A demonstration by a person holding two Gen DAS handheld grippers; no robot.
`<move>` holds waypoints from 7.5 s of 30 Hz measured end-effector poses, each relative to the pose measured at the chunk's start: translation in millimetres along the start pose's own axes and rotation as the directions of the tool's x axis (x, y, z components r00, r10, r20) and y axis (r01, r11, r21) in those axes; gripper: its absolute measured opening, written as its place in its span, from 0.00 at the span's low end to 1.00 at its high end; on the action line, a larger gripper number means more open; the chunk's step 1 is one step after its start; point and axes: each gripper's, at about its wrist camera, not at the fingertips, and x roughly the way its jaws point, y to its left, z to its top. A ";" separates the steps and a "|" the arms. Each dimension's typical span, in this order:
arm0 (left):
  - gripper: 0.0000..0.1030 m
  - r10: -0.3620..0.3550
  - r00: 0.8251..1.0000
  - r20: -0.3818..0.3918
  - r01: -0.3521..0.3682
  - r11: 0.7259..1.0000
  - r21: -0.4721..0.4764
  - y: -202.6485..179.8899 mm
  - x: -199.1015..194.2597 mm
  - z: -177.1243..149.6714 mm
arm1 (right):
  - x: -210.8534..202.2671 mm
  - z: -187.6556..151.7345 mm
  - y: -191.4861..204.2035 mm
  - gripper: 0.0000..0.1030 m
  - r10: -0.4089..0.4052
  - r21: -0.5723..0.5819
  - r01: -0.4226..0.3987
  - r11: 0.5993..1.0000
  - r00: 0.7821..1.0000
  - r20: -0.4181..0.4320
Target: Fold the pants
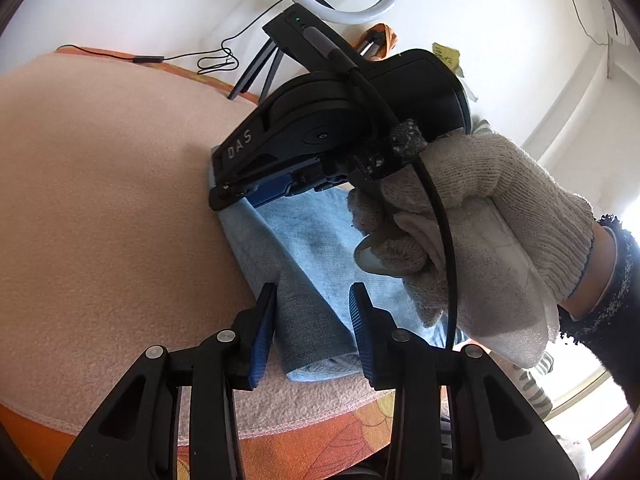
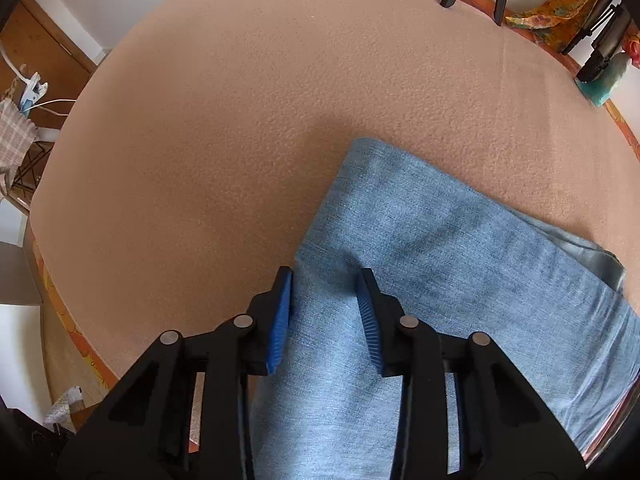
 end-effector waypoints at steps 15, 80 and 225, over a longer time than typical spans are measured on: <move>0.30 -0.096 0.995 -0.033 0.093 0.994 -0.060 -4.8 20.4 -2.5 | -56.0 -34.8 -54.4 0.06 0.233 0.133 -0.265 0.955 0.948 0.218; 0.23 -0.305 0.855 -0.420 0.474 0.789 0.392 -316.6 222.8 -17.7 | -172.2 -251.9 -415.1 0.05 -0.024 0.527 -0.288 0.799 0.862 0.506; 0.19 -0.194 0.923 -0.332 0.273 0.939 0.210 -221.6 244.5 86.5 | -183.2 -249.7 -382.9 0.25 -0.074 0.325 -0.135 0.936 0.827 0.557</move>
